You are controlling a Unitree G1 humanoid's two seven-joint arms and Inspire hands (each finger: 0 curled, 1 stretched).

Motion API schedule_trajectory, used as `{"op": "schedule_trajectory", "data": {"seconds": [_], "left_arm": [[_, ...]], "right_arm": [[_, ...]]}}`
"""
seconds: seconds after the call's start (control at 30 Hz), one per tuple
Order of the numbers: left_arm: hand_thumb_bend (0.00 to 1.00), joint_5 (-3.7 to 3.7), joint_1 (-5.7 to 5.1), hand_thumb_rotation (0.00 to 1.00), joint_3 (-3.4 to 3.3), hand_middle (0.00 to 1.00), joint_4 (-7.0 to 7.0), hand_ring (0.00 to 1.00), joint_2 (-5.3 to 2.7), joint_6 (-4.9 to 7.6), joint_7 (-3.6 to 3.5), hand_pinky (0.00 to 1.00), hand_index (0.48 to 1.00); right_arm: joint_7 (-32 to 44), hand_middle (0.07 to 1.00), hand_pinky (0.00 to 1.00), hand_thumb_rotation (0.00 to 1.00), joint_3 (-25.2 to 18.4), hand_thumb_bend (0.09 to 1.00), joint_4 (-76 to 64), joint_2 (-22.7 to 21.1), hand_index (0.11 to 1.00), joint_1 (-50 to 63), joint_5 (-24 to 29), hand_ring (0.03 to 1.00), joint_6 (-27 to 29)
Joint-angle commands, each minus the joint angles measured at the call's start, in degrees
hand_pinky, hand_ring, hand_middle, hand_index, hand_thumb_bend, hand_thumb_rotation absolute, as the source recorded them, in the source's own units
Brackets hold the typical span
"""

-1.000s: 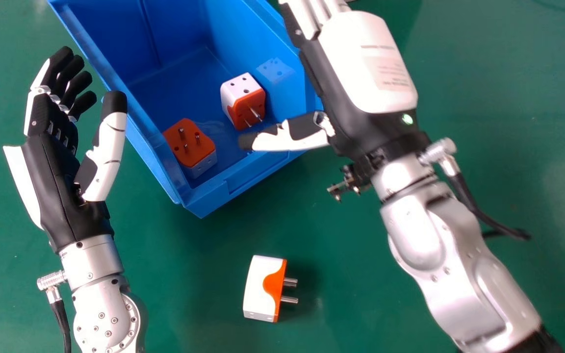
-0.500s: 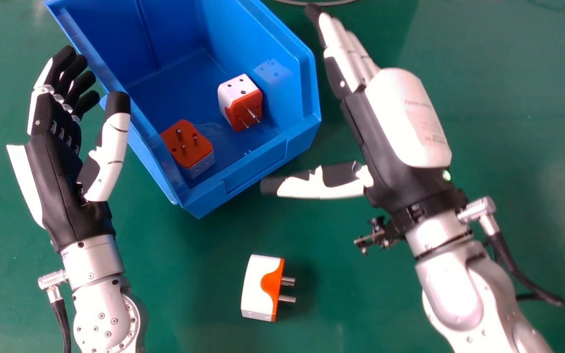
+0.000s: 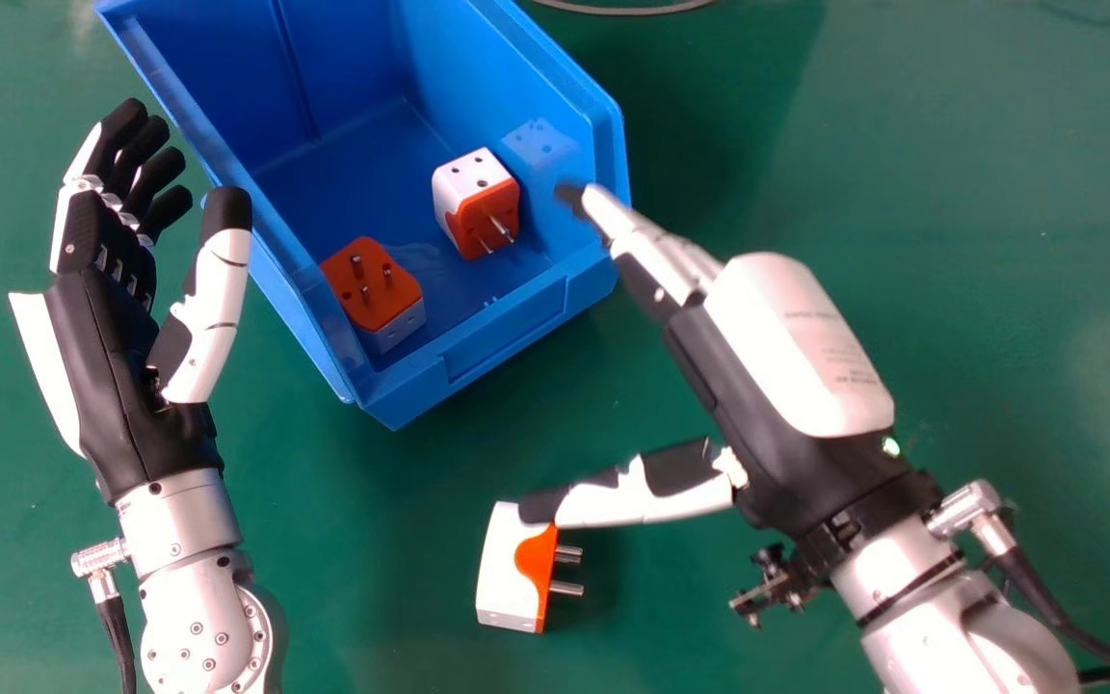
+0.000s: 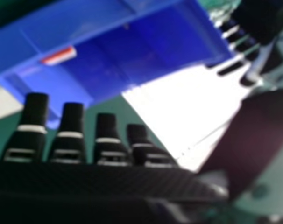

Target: Pick all objects and put in blue box

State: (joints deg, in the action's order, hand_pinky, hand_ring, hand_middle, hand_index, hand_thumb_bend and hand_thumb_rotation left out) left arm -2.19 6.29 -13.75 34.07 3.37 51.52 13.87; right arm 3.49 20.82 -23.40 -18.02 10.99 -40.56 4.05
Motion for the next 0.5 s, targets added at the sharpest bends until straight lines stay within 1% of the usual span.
{"op": "schedule_trajectory", "data": {"seconds": [0.0, 0.03, 0.23, 0.3, 0.4, 0.47], "left_arm": [[0.69, -0.57, -0.23, 0.48, 0.23, 0.81, -1.18, 0.79, 0.62, 0.48, -0.4, 0.77, 0.796], [0.69, -0.37, -0.25, 0.48, 0.26, 0.81, -1.22, 0.79, 0.6, 0.42, -0.57, 0.77, 0.796], [0.69, -0.21, -0.67, 0.49, 0.55, 0.82, -2.44, 0.79, 0.15, -0.32, -0.95, 0.77, 0.797], [0.69, -0.11, -0.74, 0.49, 0.55, 0.82, -2.84, 0.79, 0.05, -0.53, -1.12, 0.77, 0.797], [0.69, 0.28, -0.97, 0.48, 0.55, 0.82, -3.56, 0.79, -0.09, -0.96, -1.59, 0.77, 0.797], [0.69, 0.35, -1.05, 0.48, 0.51, 0.82, -3.74, 0.79, -0.12, -1.15, -1.69, 0.77, 0.798]], "right_arm": [[2.22, 0.897, 0.73, 0.39, -0.93, 0.785, -3.29, -0.93, 0.905, 0.76, -0.45, 0.848, -0.79], [3.07, 0.897, 0.73, 0.39, -1.03, 0.785, -3.72, -1.3, 0.905, 1.06, -0.59, 0.848, -1.03], [10.19, 0.885, 0.72, 0.39, -0.92, 0.801, -6.72, -2.76, 0.881, 1.42, -2.38, 0.847, -4.63], [11.46, 0.88, 0.71, 0.39, -0.82, 0.808, -7.22, -2.95, 0.883, 1.47, -2.97, 0.846, -5.1], [13.75, 0.878, 0.7, 0.4, -0.68, 0.814, -8.08, -3.39, 0.891, 1.51, -3.87, 0.843, -5.86], [14.88, 0.881, 0.7, 0.41, -0.71, 0.815, -8.42, -3.46, 0.898, 1.53, -3.98, 0.846, -6.26]]}}
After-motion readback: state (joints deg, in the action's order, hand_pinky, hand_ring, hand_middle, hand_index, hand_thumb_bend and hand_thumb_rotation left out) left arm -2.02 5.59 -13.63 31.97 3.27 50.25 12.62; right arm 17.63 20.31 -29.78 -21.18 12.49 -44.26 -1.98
